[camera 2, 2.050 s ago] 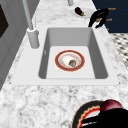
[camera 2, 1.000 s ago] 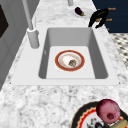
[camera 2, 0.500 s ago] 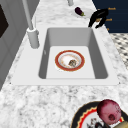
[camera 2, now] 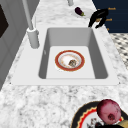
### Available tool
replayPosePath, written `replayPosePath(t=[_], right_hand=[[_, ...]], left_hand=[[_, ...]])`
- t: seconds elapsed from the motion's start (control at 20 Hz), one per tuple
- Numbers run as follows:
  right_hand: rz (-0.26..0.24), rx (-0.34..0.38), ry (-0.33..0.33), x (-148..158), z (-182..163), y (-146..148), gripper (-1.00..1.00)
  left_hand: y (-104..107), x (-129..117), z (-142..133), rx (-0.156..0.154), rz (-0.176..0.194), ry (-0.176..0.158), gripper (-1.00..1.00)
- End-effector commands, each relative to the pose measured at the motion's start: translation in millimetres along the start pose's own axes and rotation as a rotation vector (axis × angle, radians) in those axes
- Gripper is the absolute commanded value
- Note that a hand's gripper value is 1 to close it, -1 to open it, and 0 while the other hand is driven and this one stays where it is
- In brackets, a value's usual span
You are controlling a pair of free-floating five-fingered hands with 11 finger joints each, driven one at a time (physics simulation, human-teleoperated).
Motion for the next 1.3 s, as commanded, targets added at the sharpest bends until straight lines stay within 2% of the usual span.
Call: replayPosePath(t=[0.0, 0.1, 0.15, 0.2, 0.3, 0.35, 0.4, 0.5, 0.7, 0.8, 0.85, 0.9, 0.95, 1.0, 1.05, 1.15, 1.25], right_hand=[[0.0, 0.0, 0.0, 0.0, 0.0, 0.0, 0.0], [0.0, 0.0, 0.0, 0.0, 0.0, 0.0, 0.0], [0.0, 0.0, 0.0, 0.0, 0.0, 0.0, 0.0], [0.0, 0.0, 0.0, 0.0, 0.0, 0.0, 0.0], [0.0, 0.0, 0.0, 0.0, 0.0, 0.0, 0.0], [0.0, 0.0, 0.0, 0.0, 0.0, 0.0, 0.0], [0.0, 0.0, 0.0, 0.0, 0.0, 0.0, 0.0], [0.0, 0.0, 0.0, 0.0, 0.0, 0.0, 0.0], [0.0, 0.0, 0.0, 0.0, 0.0, 0.0, 0.0], [0.0, 0.0, 0.0, 0.0, 0.0, 0.0, 0.0], [0.0, 0.0, 0.0, 0.0, 0.0, 0.0, 0.0], [0.0, 0.0, 0.0, 0.0, 0.0, 0.0, 0.0], [0.0, 0.0, 0.0, 0.0, 0.0, 0.0, 0.0], [0.0, 0.0, 0.0, 0.0, 0.0, 0.0, 0.0], [0.0, 0.0, 0.0, 0.0, 0.0, 0.0, 0.0], [0.0, 0.0, 0.0, 0.0, 0.0, 0.0, 0.0], [0.0, 0.0, 0.0, 0.0, 0.0, 0.0, 0.0]], left_hand=[[-21.1, -13.4, -7.7, -0.086, -0.002, -0.061, -1.0], [-22.5, -15.4, -13.1, -0.092, -0.001, -0.045, -1.0], [-22.0, -14.9, -13.3, -0.099, 0.005, -0.053, -1.0], [-23.1, -16.4, -14.0, -0.11, 0.004, -0.059, -1.0], [-23.8, -17.4, -15.6, -0.136, 0.001, -0.047, -1.0], [-20.0, -15.0, -12.9, -0.139, 0.015, -0.053, 1.0], [-16.6, -11.8, -13.0, -0.172, 0.03, -0.043, 1.0], [-11.3, 0.4, -16.5, -0.153, -0.015, 0.004, 1.0], [-4.8, 8.7, -15.0, -0.127, -0.124, 0.055, 1.0], [-2.9, 10.2, -11.7, -0.12, -0.149, 0.059, 1.0], [-0.8, 6.4, -10.2, -0.108, -0.141, 0.058, 1.0], [-1.1, 5.2, -3.9, -0.086, -0.143, 0.061, 1.0], [-2.1, 5.4, 4.8, -0.075, -0.149, 0.043, 1.0], [-1.8, 4.7, -1.0, -0.064, -0.157, 0.061, 1.0], [-1.5, 6.3, 3.7, -0.038, -0.174, 0.044, 1.0], [14.5, 23.1, -8.0, -0.043, -0.18, 0.029, 1.0], [31.2, 29.1, -7.4, -0.045, -0.16, 0.036, 1.0]])
